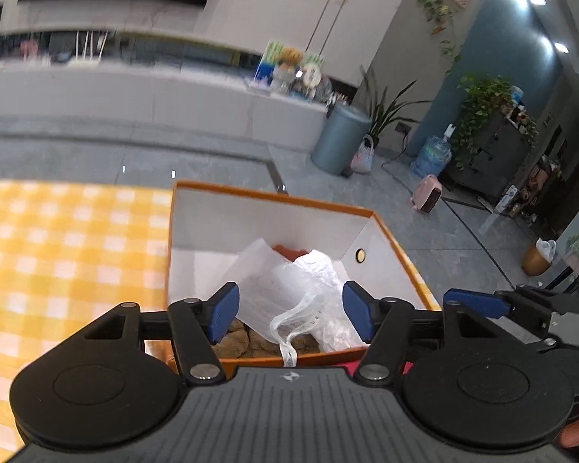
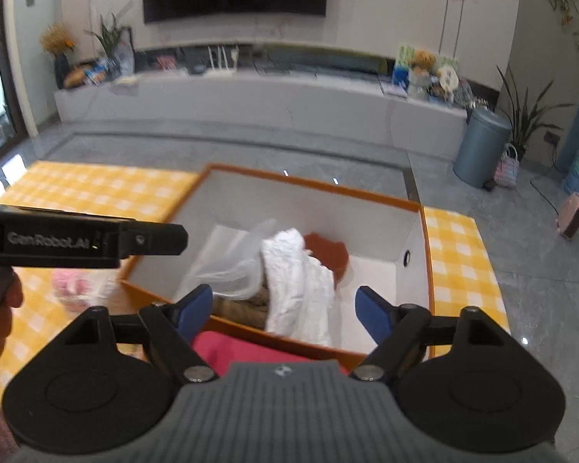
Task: Organize soft objects
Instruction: 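Carry both bags over the orange box and open both tools to drop them, then move both tools back from the orange box to the items on the table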
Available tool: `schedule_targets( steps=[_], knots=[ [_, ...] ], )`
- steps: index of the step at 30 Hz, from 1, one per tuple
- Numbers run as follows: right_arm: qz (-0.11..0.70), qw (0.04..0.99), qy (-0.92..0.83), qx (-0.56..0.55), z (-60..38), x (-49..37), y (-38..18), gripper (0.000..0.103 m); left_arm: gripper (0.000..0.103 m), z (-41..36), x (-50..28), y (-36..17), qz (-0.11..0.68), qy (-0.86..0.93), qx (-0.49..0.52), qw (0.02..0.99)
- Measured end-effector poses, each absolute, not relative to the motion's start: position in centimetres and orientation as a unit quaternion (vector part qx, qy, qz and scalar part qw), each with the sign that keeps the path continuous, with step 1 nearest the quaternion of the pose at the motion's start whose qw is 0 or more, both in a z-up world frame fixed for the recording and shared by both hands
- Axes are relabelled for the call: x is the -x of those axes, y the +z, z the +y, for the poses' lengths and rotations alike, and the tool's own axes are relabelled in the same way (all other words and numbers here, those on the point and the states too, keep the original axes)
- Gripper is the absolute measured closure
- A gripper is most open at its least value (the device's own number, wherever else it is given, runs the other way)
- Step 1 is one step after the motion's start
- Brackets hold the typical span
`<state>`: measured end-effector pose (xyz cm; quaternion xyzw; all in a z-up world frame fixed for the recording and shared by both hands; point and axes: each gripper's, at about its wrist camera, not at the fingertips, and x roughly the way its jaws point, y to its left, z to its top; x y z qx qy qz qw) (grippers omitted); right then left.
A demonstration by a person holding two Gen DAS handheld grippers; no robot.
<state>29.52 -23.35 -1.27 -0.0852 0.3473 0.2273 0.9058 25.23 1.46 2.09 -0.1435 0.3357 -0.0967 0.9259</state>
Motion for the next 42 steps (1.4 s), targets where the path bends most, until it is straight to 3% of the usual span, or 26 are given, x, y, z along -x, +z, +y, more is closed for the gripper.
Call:
schedule_targets(
  steps=[3, 17, 22, 36, 42],
  knots=[
    [0.314, 0.920, 0.226, 0.067, -24.1, -26.6, -0.4, 0.012, 0.031, 1.2, -22.8, 3.3, 0.301, -0.099, 0.122, 0.940],
    [0.229, 0.965, 0.130, 0.014, -24.8, -14.3, -3.8, 0.012, 0.031, 0.9, -11.6, 2.6, 0.229, -0.075, 0.031, 0.970],
    [0.257, 0.958, 0.127, -0.010, -24.5, -12.1, -6.3, 0.012, 0.031, 1.6, -9.1, 0.7, 0.224, -0.055, 0.024, 0.973],
    [0.319, 0.924, 0.209, 0.004, -20.8, -9.5, -10.4, 0.013, 0.035, 5.3, -5.3, -4.9, 0.312, -0.045, 0.062, 0.947],
    [0.336, 0.917, 0.216, 0.006, -20.3, -9.8, -11.1, 0.021, 0.036, 6.5, -5.1, -6.1, 0.325, -0.046, 0.090, 0.940]
  ],
)
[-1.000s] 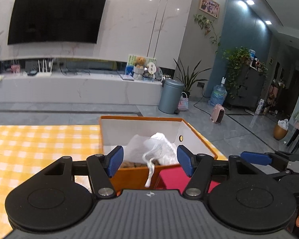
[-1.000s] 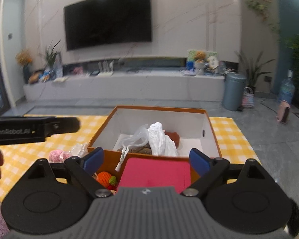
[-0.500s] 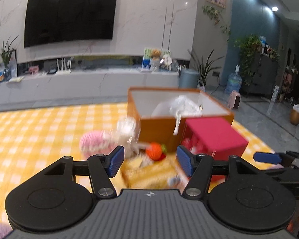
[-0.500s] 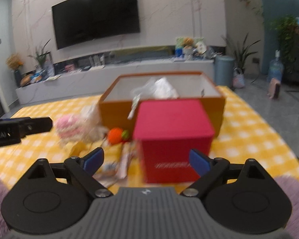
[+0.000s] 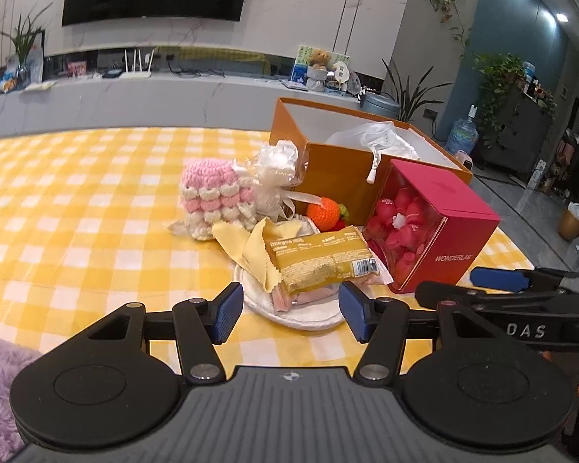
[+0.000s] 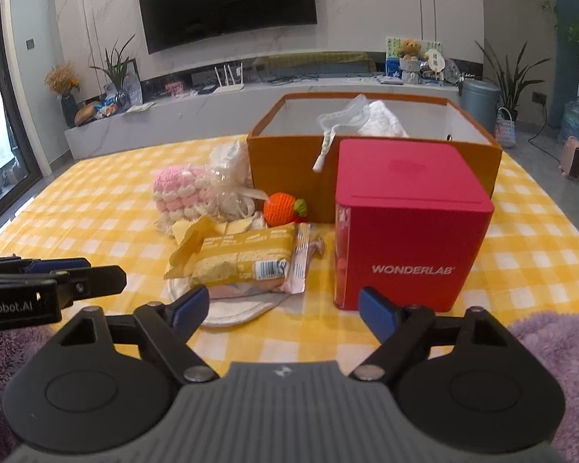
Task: Organize soft objects
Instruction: 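Move both tools back from the orange box to the items on the table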
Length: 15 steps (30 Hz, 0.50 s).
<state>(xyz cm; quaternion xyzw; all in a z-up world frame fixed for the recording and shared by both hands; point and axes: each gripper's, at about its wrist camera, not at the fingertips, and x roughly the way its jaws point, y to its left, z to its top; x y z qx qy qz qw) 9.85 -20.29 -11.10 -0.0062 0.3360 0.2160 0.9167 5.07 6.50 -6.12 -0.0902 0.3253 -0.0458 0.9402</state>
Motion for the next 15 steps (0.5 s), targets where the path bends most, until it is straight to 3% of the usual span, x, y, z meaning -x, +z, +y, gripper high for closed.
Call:
schedule_targets(
  steps=[7, 9, 12, 15],
  knots=[
    [0.342, 0.907, 0.242, 0.028, -18.6, -10.6, -11.4, 0.034, 0.042, 7.0, -6.3, -6.8, 0.349, -0.054, 0.100, 0.930],
    [0.338, 0.905, 0.256, 0.033, -17.7, -10.9, -11.2, 0.034, 0.044, 7.2, -6.8, -6.8, 0.357, -0.055, 0.101, 0.927],
    [0.326, 0.900, 0.283, 0.067, -16.1, -11.4, -11.1, 0.035, 0.056, 7.6, -7.4, -6.8, 0.366, -0.059, 0.093, 0.924],
    [0.320, 0.891, 0.304, 0.107, -14.6, -12.3, -11.1, 0.035, 0.058, 8.4, -8.2, -6.8, 0.377, -0.059, 0.096, 0.919]
  ],
)
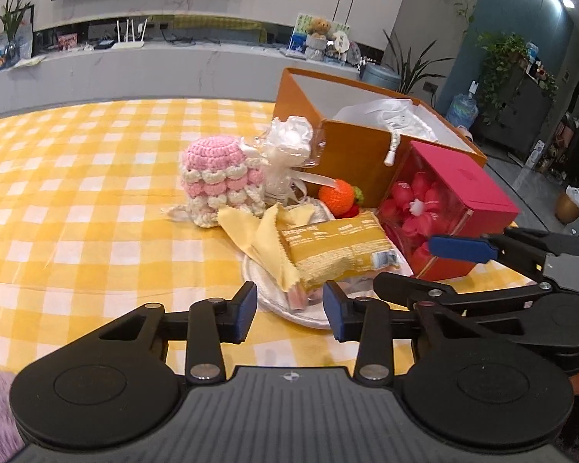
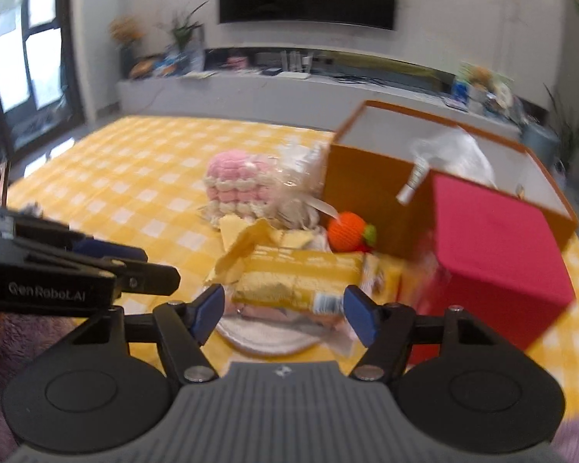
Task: Organize soft objects
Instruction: 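Move both tools back from the orange box to the items on the table, then grasp the yellow cloth with the left tool while the right tool grasps the yellow snack packet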
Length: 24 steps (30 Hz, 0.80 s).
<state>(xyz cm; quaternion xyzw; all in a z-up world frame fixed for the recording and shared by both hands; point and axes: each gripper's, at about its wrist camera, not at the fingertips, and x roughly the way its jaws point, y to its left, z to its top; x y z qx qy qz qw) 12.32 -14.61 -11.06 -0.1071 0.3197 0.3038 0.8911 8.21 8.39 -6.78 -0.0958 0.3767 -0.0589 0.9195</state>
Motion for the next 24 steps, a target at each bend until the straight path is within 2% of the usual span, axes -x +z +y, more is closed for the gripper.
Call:
schedule_targets(
  steps=[14, 21, 24],
  knots=[
    [0.343, 0.810, 0.385, 0.280, -10.8, -18.4, -12.6, 0.035, 0.057, 8.3, -14.1, -8.2, 0.410, -0.080, 0.092, 0.904],
    [0.352, 0.799, 0.396, 0.286, -10.3, -19.7, -13.3, 0.034, 0.057, 9.0, -17.3, -10.6, 0.438, -0.065, 0.110, 0.890],
    [0.354, 0.788, 0.409, 0.294, -10.2, -19.9, -13.4, 0.028, 0.061, 9.6, -17.5, -11.0, 0.439, -0.060, 0.125, 0.888]
  ],
)
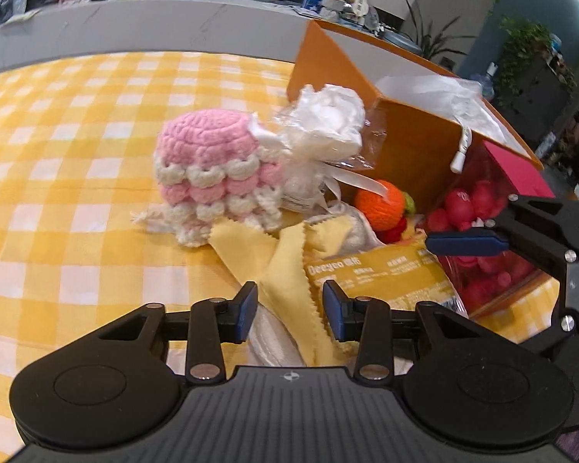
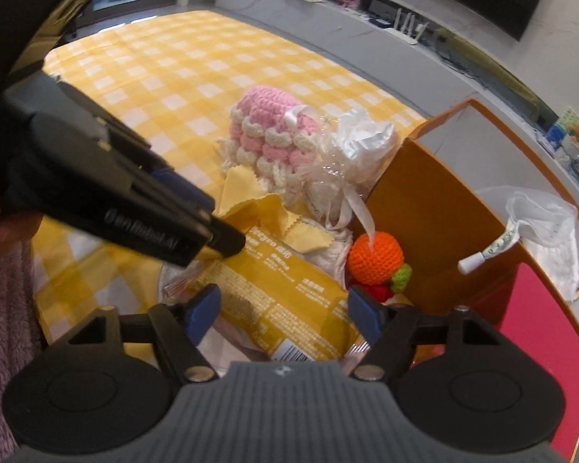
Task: Organize soft objects
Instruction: 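Grasp the yellow cloth with the left tool while the right tool grasps the yellow snack packet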
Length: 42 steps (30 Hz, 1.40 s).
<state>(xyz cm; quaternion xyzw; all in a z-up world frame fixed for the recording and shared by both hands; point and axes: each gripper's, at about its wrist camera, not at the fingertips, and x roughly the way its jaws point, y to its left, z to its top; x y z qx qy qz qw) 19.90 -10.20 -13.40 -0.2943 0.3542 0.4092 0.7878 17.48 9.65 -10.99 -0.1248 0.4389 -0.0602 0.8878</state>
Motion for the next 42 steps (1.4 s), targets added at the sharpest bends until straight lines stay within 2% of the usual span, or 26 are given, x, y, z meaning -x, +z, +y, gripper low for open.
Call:
schedule_targets(
  steps=[2, 4, 7, 16, 19, 24, 27, 30, 31, 32, 34, 36, 42],
  knots=[
    [0.354, 0.784, 0.411, 0.302, -10.1, -20.0, -13.5, 0.027, 0.071, 9.5, -17.6, -11.0, 0.438, -0.060, 0.118, 0.889],
    [0.357, 0.780, 0.414, 0.305, -10.0, -20.1, -13.7, 0.026, 0.098, 9.1, -17.8, -11.4, 0.452, -0.055, 0.104, 0.884],
    [0.356, 0.776, 0.416, 0.313, -9.9, -20.3, -13.8, 0.026, 0.103, 9.5, -17.9, -11.8, 0.457, -0.055, 0.118, 0.880],
    [0.348, 0.749, 0.447, 0.344, -9.4, -20.4, -13.2, 0.022, 0.103, 12.5, -13.8, -7.8, 0.409, -0.035, 0.164, 0.897],
    [0.350, 0.733, 0.459, 0.361, -9.0, -20.7, -13.6, 0.022, 0.103, 12.8, -12.5, -7.9, 0.405, -0.027, 0.174, 0.897],
    [0.357, 0.714, 0.461, 0.386, -8.1, -20.9, -15.0, 0.014, 0.103, 12.1, -12.7, -8.8, 0.413, -0.025, 0.163, 0.896],
    [0.366, 0.714, 0.457, 0.383, -7.8, -20.7, -15.4, 0.017, 0.102, 11.6, -13.1, -9.7, 0.433, -0.026, 0.148, 0.889],
    [0.368, 0.724, 0.444, 0.378, -7.7, -20.4, -15.6, 0.026, 0.095, 11.9, -13.4, -10.3, 0.446, -0.022, 0.157, 0.881],
    [0.370, 0.726, 0.442, 0.375, -7.8, -20.4, -15.6, 0.033, 0.086, 11.8, -13.5, -10.3, 0.449, -0.021, 0.156, 0.880],
    [0.370, 0.729, 0.441, 0.371, -7.9, -20.5, -15.5, 0.036, 0.081, 11.7, -13.5, -10.3, 0.450, -0.022, 0.151, 0.880],
    [0.371, 0.732, 0.438, 0.367, -8.0, -20.5, -15.5, 0.038, 0.062, 11.5, -13.6, -10.4, 0.452, -0.020, 0.145, 0.880],
    [0.371, 0.733, 0.438, 0.365, -8.1, -20.5, -15.5, 0.039, 0.056, 11.7, -13.9, -10.7, 0.458, -0.012, 0.155, 0.875],
    [0.373, 0.745, 0.431, 0.346, -8.5, -20.5, -15.5, 0.045, 0.050, 11.7, -15.4, -11.7, 0.473, -0.003, 0.171, 0.864]
  ],
)
